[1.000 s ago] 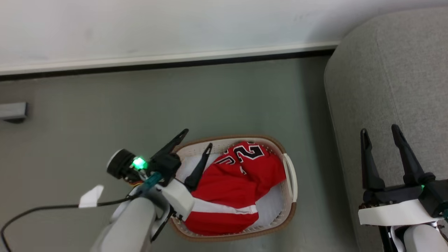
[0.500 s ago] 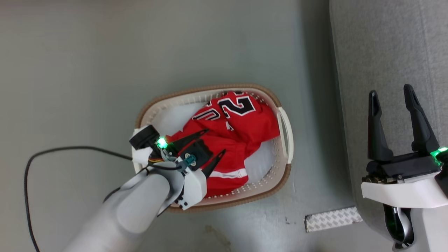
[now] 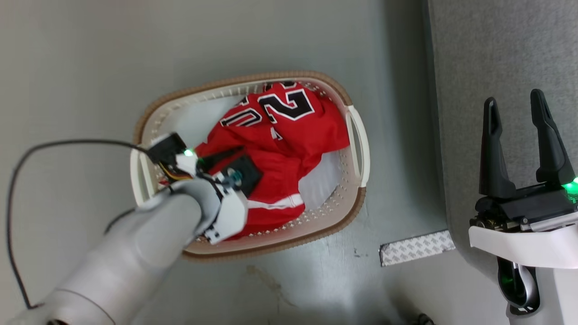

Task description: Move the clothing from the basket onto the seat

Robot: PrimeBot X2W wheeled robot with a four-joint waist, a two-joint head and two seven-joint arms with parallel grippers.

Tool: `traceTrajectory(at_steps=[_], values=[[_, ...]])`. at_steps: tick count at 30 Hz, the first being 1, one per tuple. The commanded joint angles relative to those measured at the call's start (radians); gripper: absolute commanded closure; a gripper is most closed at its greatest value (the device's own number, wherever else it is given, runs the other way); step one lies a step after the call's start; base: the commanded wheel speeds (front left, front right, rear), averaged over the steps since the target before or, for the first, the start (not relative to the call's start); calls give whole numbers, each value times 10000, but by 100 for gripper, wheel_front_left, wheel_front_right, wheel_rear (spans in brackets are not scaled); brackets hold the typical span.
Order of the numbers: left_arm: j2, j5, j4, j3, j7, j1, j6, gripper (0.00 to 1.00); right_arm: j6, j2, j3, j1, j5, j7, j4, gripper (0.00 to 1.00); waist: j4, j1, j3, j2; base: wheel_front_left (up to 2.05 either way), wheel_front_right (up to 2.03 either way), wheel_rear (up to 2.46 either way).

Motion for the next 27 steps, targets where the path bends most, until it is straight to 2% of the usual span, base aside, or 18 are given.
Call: traceTrajectory(at_steps=[1,10,11,12,13,20,27], values=[[109,-85,156,56,52,-216,25,0,-21,-22,45,-100,98,7,-101,0,-73,-2,256,0,0,0,0],[-137,-229,843,-8,112,-572,57,0,-21,-24,102,-143,155,7,-307,0,-92,-2,690,0,0,0,0],[-250,-297,988,10,-20,-610,73,78,-21,-24,117,-178,166,7,-278,0,-103,-2,720,0,0,0,0],[-250,-297,988,10,-20,-610,73,78,-21,-24,117,-178,166,7,-278,0,-103,-2,720,0,0,0,0],[-298,-311,1043,29,-135,-637,126,100,-21,-24,131,-201,181,7,-252,0,-111,-2,714,0,0,0,0],[-654,-653,1431,203,-914,-353,290,100,-21,-25,-15,-65,200,7,7,0,20,-2,83,0,0,0,0],[-886,-1344,1097,668,-1521,631,447,100,-21,-25,-366,494,-57,7,486,0,569,-2,-1739,0,0,0,0]])
